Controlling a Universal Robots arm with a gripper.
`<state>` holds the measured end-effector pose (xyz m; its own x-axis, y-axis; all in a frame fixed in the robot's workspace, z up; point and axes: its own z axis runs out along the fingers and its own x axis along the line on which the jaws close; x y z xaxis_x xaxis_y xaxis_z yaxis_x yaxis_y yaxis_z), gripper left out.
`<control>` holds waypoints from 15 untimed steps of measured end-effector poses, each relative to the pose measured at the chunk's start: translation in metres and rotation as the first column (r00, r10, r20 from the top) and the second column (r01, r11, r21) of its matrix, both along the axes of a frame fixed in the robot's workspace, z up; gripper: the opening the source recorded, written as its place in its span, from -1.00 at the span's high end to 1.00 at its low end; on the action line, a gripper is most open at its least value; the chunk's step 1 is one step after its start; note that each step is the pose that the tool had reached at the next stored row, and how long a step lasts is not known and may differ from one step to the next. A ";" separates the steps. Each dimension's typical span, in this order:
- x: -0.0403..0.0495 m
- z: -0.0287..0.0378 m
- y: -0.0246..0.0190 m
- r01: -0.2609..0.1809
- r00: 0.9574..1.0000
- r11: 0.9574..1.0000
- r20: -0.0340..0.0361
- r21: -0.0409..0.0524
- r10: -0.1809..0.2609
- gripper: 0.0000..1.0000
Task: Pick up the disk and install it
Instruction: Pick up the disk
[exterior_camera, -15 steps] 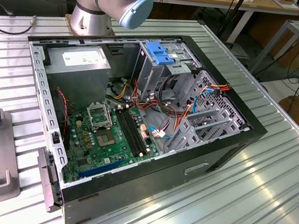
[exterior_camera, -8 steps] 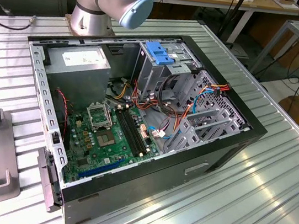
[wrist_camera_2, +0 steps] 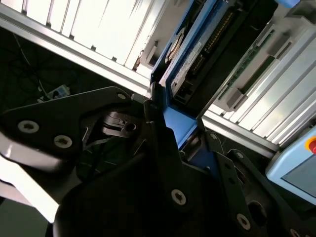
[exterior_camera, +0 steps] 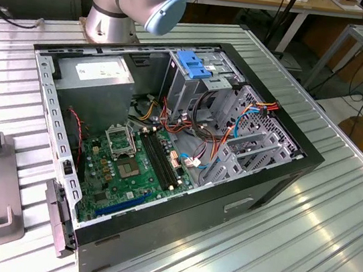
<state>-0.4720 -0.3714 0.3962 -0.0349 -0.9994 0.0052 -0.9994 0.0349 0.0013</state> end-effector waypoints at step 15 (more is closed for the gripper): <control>0.0001 0.0677 0.0000 0.000 1.000 1.000 0.000 0.000 0.000 0.25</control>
